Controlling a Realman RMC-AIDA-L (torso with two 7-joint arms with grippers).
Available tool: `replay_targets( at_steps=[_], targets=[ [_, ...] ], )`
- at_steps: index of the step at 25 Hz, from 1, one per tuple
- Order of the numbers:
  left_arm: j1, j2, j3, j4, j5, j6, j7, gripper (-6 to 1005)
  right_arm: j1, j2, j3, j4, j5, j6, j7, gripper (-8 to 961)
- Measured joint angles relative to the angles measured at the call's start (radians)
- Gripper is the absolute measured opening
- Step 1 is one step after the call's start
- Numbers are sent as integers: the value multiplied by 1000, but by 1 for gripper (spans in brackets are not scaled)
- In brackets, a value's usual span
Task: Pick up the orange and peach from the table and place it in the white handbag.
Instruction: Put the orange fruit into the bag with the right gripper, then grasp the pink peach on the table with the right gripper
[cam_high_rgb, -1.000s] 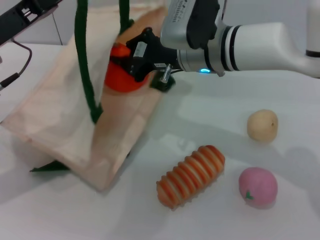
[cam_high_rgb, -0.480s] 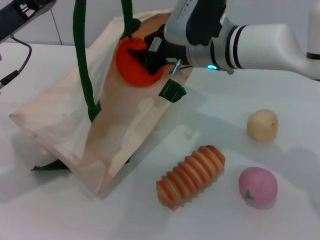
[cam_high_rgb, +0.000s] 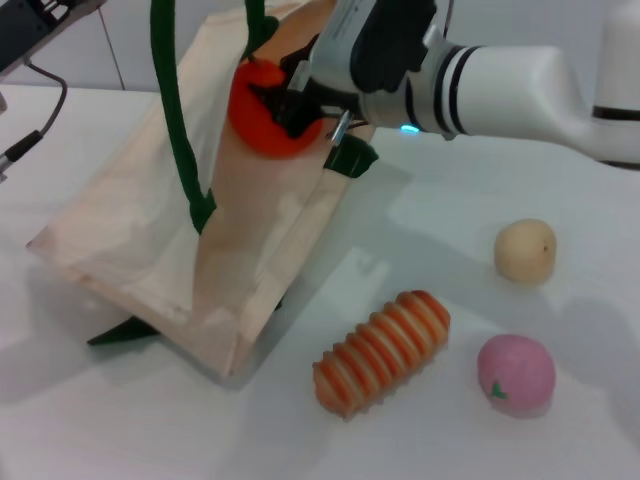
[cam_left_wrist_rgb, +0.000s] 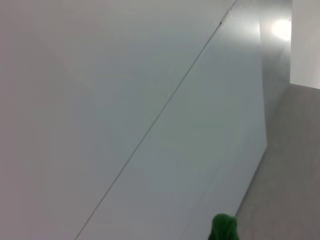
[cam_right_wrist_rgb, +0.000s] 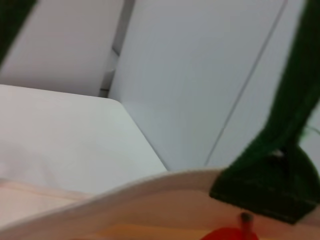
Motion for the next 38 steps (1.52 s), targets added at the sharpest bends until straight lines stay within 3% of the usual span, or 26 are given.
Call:
replay_targets(
  at_steps=[11, 22, 27, 33, 38],
  targets=[
    [27, -2, -10, -19, -51, 41, 9, 121, 7, 2, 1, 57, -6, -9, -122, 166],
    [58, -2, -26, -20, -65, 66, 15, 120, 6, -2, 0, 112, -22, -11, -161, 387],
    [73, 1, -40, -19, -65, 78, 17, 120, 3, -4, 1, 135, -80, -22, -162, 575],
    [83, 3, -40, -19, -66, 107, 25, 121, -27, -9, -1, 125, -85, -147, -162, 841],
    [96, 6, -40, -19, -67, 116, 26, 121, -65, -14, 1, 100, -82, -165, -155, 878]
  ],
)
